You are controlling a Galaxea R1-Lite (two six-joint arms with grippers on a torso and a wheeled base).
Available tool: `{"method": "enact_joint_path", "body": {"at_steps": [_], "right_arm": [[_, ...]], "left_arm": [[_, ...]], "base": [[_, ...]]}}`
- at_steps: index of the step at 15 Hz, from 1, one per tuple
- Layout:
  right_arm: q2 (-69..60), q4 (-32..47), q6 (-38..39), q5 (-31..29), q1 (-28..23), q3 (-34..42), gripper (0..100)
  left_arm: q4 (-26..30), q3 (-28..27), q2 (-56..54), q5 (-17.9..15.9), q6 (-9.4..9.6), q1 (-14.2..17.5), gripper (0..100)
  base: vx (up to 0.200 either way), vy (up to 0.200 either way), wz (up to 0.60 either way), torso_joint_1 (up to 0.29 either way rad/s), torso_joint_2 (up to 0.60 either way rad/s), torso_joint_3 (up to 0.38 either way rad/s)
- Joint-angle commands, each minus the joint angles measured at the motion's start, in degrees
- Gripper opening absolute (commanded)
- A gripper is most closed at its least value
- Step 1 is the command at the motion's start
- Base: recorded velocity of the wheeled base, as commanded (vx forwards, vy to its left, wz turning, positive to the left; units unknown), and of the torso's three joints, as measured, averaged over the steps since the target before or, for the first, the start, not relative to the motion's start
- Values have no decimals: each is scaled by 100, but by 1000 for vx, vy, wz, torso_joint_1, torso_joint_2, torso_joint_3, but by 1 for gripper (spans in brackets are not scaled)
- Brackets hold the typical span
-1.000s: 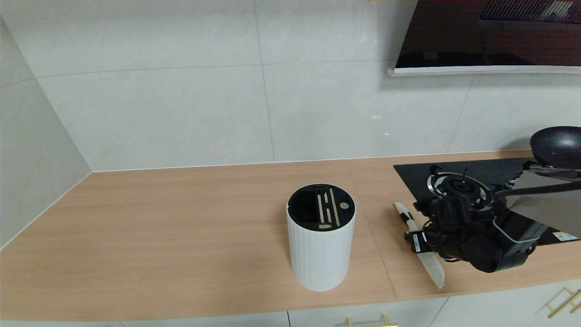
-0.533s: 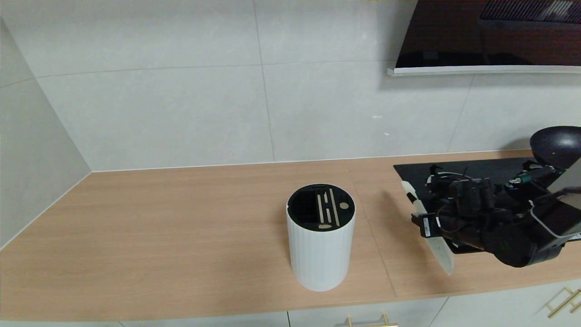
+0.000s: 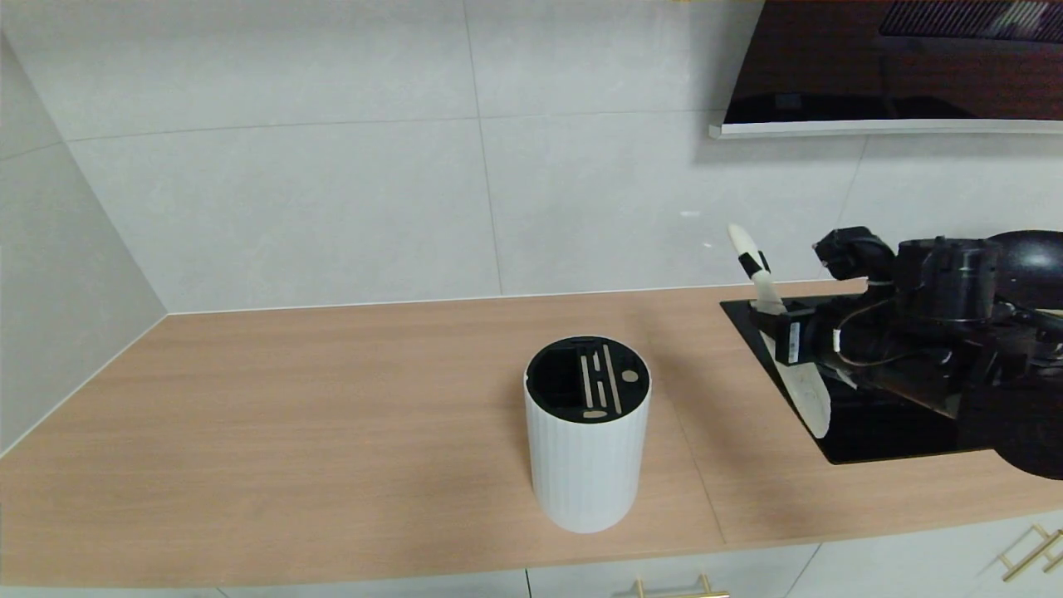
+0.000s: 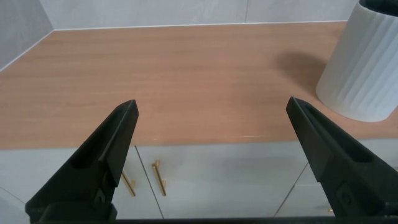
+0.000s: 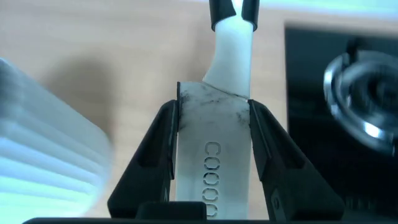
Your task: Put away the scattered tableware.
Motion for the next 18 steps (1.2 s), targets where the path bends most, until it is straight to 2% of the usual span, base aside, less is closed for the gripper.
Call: {"method": "enact_joint_path", "body": {"at_steps": [1,2,4,5,6,7,8,9,10,11,12,13,14,15,16,17,18], "right_arm": [[-849,171,5,-24,585,-277,0],[-893,171,5,-24,752,-286,0],[-901,189,-4,-59,1034,-488,0],[-875,206,-4,-288,1350,-682,0],[-901,224,-4,-490,1561,-682,0],[-919,224,5,-534,1631,-655,0],[-963,224,22,-613,1869,-541,0],[-928,224,22,-622,2053,-506,0],[-857,224,22,-622,2211,-497,0],[-813,215,31,-666,2343,-480,0],[-805,189,31,-762,2431,-418,0],[-813,189,40,-815,2554,-409,0],[-822,189,110,-859,2703,-400,0],[-813,189,181,-876,2783,-383,0],[-769,189,277,-903,3037,-365,0],[-664,189,295,-938,3143,-365,0],[-594,180,286,-1035,3257,-321,0]], "left_arm": [[77,-615,158,-451,-62,-78,100],[464,-1002,580,-1057,-26,-209,100],[728,-1819,1600,-1761,-9,-227,100],[684,-2672,2830,-2086,-44,-227,100],[658,-3252,3700,-2139,-62,-236,100],[640,-3445,4008,-2147,-62,-253,100],[464,-4060,5212,-2147,-88,-622,100],[174,-4280,5871,-2139,-431,-1106,100],[-257,-4403,6381,-2121,-1037,-1554,100],[-907,-4491,6899,-2068,-1802,-2108,100],[-1654,-4500,7392,-1980,-2435,-2468,100],[-2260,-4465,7778,-1892,-2804,-2705,100],[-2770,-4394,8121,-1822,-3094,-2785,100],[-3034,-4315,8262,-1787,-3261,-2820,100],[-3719,-4052,8490,-1743,-3700,-2908,100],[-4247,-3885,8587,-1796,-4061,-2916,100],[-4554,-3850,8728,-1743,-4192,-2987,100]], "base": [[0,0,0,0,0,0],[0,0,0,0,0,0],[0,0,0,0,0,0],[0,0,0,0,0,0],[0,0,0,0,0,0],[0,0,0,0,0,0],[0,0,0,0,0,0],[0,0,0,0,0,0],[0,0,0,0,0,0],[0,0,0,0,0,0],[0,0,0,0,0,0],[0,0,0,0,0,0],[0,0,0,0,0,0],[0,0,0,0,0,0],[0,0,0,0,0,0],[0,0,0,0,0,0],[0,0,0,0,0,0]]}}
